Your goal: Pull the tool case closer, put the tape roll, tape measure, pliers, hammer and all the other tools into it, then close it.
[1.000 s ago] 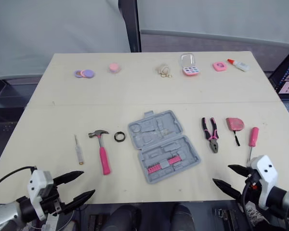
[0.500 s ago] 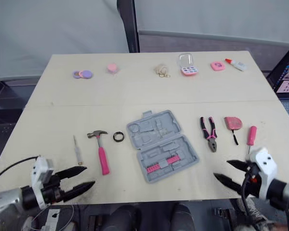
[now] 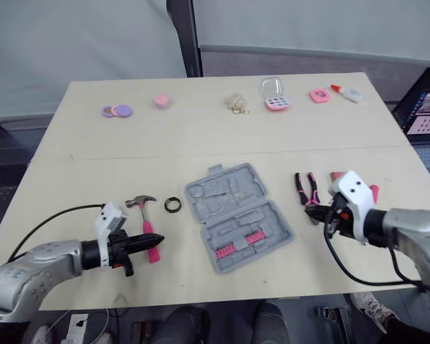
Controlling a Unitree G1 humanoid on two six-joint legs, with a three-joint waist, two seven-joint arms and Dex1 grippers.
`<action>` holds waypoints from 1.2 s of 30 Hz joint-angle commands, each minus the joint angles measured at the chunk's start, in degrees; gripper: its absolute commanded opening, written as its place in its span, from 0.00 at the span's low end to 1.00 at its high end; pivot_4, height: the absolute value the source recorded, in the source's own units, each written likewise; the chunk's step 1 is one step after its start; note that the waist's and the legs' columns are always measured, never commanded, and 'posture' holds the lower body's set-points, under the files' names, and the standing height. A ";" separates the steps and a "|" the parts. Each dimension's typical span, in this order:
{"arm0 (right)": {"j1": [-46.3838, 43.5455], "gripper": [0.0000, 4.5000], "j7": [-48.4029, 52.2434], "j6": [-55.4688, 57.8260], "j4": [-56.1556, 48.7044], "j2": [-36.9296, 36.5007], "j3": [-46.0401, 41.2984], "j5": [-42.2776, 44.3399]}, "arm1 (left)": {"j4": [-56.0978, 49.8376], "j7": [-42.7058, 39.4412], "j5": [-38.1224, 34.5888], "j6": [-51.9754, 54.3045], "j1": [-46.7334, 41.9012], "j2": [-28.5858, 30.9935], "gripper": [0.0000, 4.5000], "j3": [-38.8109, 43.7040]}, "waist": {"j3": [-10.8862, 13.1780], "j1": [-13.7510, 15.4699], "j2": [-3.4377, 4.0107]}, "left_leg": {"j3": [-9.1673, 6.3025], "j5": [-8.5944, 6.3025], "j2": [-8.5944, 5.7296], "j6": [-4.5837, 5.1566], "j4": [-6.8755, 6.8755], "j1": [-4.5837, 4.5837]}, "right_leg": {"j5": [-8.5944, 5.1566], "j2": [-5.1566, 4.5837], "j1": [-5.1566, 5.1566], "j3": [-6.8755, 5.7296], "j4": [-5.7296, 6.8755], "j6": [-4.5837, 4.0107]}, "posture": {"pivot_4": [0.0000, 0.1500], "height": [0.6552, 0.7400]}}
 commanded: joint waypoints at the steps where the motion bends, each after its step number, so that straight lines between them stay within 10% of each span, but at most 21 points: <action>1: -5.99 0.00 -0.43 -0.17 4.67 0.87 5.74 -4.70 | 1.10 2.05 1.19 1.85 -2.81 -1.27 0.01 -1.96 | 0.00 -0.04 0.00 | 0.04 0.00 0.00 0.00 -0.01 -0.02 | 0.00 0.00 -0.04 0.00 0.01 0.00 | 1.00 1.00; 16: -26.84 0.00 2.48 1.23 28.71 9.96 22.68 -16.93 | 4.90 5.86 6.47 5.39 -12.80 -6.96 0.01 -11.25 | 0.00 -0.38 0.00 | 0.14 -0.01 -0.01 -0.02 0.12 -0.20 | 0.00 -0.03 -0.36 -0.01 0.25 0.00 | 1.00 1.00; 36: -35.67 0.00 5.92 -7.22 43.38 21.90 24.62 -23.77 | 10.37 5.06 12.39 1.65 -16.13 -12.26 0.01 -15.38 | 0.00 -1.38 0.00 | 0.11 -0.02 -0.01 -0.04 0.13 -0.20 | 0.00 -0.03 -0.45 -0.06 0.39 0.00 | 1.00 1.00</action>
